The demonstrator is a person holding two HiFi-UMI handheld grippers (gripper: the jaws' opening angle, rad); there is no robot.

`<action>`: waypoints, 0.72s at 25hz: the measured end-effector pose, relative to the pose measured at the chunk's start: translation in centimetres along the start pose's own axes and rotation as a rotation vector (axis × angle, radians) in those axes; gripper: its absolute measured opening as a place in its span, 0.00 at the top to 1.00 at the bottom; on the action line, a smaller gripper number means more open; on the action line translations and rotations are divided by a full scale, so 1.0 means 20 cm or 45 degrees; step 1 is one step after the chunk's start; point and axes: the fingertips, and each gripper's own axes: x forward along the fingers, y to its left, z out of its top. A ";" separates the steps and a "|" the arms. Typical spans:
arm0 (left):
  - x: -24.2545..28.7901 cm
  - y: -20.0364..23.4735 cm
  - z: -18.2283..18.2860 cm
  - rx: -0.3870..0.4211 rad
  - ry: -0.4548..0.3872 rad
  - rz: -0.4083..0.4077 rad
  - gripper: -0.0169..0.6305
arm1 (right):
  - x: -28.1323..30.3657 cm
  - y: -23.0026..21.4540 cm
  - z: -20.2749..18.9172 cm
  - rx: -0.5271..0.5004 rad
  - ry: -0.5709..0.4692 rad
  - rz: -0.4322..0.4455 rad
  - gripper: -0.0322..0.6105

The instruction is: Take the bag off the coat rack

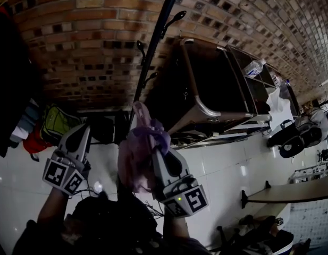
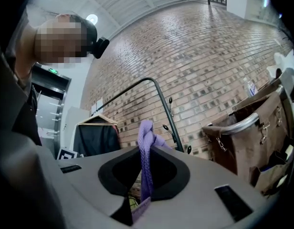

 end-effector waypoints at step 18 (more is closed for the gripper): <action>-0.54 -0.10 0.07 -0.009 -0.030 -0.051 0.94 | -0.31 0.46 -0.09 0.004 -0.009 -0.056 0.86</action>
